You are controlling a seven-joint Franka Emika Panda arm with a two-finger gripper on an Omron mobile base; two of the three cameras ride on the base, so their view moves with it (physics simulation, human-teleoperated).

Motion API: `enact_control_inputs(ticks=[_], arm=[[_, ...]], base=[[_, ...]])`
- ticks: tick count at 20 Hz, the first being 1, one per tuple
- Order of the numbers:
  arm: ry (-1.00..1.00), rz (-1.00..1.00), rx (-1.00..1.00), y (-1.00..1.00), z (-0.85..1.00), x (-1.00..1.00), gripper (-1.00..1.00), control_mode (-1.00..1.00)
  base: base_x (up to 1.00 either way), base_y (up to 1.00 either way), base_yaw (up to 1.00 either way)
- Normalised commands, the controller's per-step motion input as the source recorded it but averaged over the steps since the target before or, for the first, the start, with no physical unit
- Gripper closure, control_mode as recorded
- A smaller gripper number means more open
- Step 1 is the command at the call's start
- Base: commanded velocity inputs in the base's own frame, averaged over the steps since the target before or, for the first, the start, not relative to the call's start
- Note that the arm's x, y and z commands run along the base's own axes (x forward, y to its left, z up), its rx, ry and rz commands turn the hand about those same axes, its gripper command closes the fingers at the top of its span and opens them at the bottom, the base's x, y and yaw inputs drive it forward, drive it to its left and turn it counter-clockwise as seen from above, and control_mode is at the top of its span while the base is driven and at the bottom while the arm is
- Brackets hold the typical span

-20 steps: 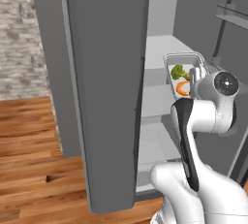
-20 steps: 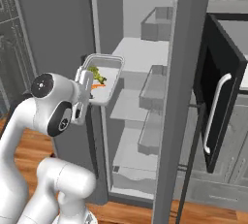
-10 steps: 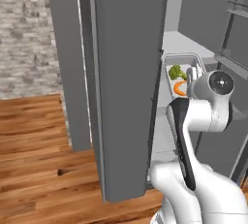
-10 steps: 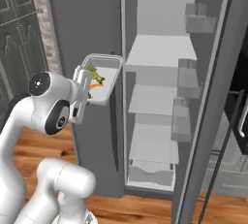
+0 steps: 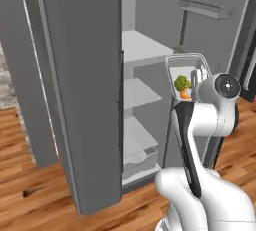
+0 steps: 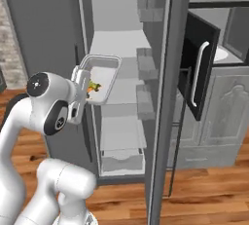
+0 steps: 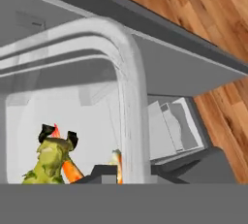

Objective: Place the tupperware containing the shrimp and broccoli meal in the microwave. Close the microwave door and press the start button to reheat the meal.

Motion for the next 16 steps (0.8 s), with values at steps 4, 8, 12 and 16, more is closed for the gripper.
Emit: enact_control_inputs(ticks=[4,8,12,16], arm=[[0.0,0.0,0.0,0.0,0.0,0.0,1.0,1.0],[0.0,0.0,0.0,0.0,0.0,0.0,1.0,1.0],[0.0,0.0,0.0,0.0,0.0,0.0,1.0,1.0],[0.0,0.0,0.0,0.0,0.0,0.0,1.0,1.0]], base=[[-0.08,-0.09,-0.67],[-0.31,0.05,-0.72],[-0.39,0.22,-0.78],[-0.17,0.18,-0.81]])
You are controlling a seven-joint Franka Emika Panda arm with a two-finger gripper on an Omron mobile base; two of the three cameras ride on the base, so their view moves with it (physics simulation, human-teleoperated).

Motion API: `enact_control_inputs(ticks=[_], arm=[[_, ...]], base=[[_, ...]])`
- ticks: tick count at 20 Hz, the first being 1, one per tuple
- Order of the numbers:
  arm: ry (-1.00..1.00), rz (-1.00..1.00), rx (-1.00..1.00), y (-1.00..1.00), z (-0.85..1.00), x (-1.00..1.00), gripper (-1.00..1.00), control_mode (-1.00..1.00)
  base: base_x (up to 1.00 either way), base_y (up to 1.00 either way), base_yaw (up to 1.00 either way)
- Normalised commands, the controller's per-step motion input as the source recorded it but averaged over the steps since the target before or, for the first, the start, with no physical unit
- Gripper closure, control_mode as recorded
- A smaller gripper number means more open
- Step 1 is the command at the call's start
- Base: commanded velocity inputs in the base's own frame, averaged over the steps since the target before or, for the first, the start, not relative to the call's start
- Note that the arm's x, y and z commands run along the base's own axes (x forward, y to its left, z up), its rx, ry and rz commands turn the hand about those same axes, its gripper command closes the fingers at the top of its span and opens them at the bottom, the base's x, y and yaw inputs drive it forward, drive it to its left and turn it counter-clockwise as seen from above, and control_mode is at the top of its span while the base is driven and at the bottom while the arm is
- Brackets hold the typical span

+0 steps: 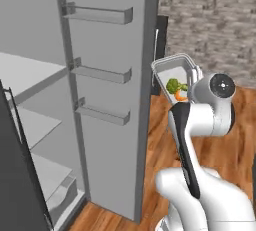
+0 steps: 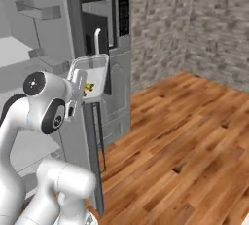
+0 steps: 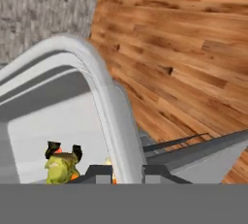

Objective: Place the tupperware containing the shrimp and broccoli meal in the microwave. Close the microwave door and press the start button to reheat the meal.

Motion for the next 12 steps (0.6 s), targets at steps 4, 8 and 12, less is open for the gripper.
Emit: enact_control_inputs(ticks=[4,8,12], arm=[[0.0,0.0,0.0,0.0,0.0,0.0,1.0,1.0],[0.0,0.0,0.0,0.0,0.0,0.0,1.0,1.0],[0.0,0.0,0.0,0.0,0.0,0.0,1.0,1.0]], base=[[0.01,0.07,-0.8],[0.41,0.02,-0.6],[0.72,0.0,-0.51]])
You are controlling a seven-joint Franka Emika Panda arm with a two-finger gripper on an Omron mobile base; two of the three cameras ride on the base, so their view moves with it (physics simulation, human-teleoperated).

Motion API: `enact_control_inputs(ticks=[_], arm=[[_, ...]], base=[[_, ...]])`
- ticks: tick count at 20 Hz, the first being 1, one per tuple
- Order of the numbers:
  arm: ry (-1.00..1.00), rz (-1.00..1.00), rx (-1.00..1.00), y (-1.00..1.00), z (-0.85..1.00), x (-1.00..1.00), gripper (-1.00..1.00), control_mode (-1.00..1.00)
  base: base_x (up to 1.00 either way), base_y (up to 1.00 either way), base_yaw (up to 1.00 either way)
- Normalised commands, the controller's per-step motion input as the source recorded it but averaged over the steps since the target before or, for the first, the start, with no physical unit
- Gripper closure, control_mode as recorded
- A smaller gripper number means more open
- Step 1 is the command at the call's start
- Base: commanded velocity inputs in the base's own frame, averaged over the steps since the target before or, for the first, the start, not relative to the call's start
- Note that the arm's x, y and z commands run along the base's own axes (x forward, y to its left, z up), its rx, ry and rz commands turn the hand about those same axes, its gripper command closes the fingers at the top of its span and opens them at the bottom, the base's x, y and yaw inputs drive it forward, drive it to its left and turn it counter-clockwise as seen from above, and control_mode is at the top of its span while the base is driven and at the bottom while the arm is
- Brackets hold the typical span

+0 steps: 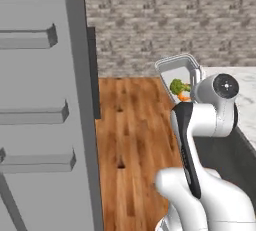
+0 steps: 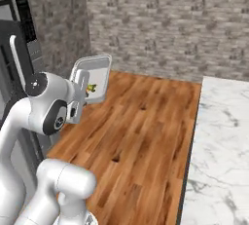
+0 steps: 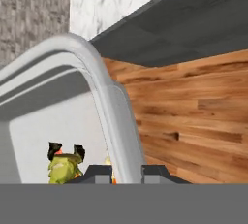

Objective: Place the tupperware containing the shrimp and broccoli meal in the microwave. Close the microwave door and press the start button to reheat the meal.

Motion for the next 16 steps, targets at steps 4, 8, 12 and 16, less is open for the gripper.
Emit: enact_control_inputs(ticks=[4,8,12,16], arm=[[0.0,0.0,0.0,0.0,0.0,0.0,1.0,1.0],[0.0,0.0,0.0,0.0,0.0,0.0,1.0,1.0],[0.0,0.0,0.0,0.0,0.0,0.0,1.0,1.0],[0.0,0.0,0.0,0.0,0.0,0.0,1.0,1.0]], base=[[0.89,0.0,-0.37],[1.0,0.0,-0.04],[0.99,0.0,0.27],[0.92,0.0,0.42]])
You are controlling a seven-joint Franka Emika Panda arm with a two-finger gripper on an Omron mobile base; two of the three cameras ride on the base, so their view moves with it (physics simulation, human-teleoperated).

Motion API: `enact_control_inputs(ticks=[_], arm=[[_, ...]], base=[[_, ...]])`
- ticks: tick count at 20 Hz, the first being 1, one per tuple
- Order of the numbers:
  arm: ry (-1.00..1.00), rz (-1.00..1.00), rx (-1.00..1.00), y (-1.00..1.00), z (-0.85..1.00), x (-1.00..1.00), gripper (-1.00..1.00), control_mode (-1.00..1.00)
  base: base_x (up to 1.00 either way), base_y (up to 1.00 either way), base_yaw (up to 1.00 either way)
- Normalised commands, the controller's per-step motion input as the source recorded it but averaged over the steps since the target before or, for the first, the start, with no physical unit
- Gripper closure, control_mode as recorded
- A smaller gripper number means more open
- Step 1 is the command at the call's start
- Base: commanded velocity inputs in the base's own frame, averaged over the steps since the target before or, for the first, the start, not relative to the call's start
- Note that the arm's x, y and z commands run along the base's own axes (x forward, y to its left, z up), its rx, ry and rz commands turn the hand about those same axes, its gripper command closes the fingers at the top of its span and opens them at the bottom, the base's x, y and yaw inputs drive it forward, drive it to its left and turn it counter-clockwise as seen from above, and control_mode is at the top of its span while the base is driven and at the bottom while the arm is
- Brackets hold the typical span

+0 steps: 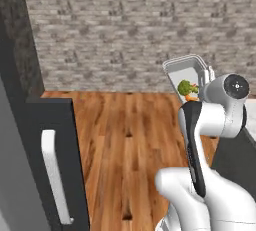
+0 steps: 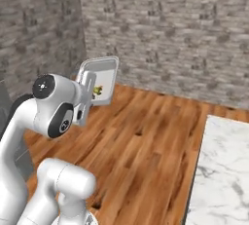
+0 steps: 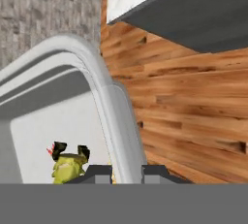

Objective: Place the tupperware containing the shrimp and broccoli meal in the microwave. Close the microwave door and press the start button to reheat the meal.

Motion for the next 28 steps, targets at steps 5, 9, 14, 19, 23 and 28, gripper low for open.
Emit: enact_control_inputs(ticks=[5,9,14,19,23,28], arm=[[0.0,0.0,0.0,0.0,0.0,0.0,1.0,1.0],[0.0,0.0,0.0,0.0,0.0,0.0,1.0,1.0],[0.0,0.0,0.0,0.0,0.0,0.0,1.0,1.0],[0.0,0.0,0.0,0.0,0.0,0.0,1.0,1.0],[0.0,0.0,0.0,0.0,0.0,0.0,1.0,1.0],[0.0,0.0,0.0,0.0,0.0,0.0,1.0,1.0]], base=[[0.77,0.0,0.54],[0.66,0.01,0.63],[0.73,0.0,0.64],[0.76,0.0,0.65],[0.73,0.02,0.65],[0.64,0.04,0.66]])
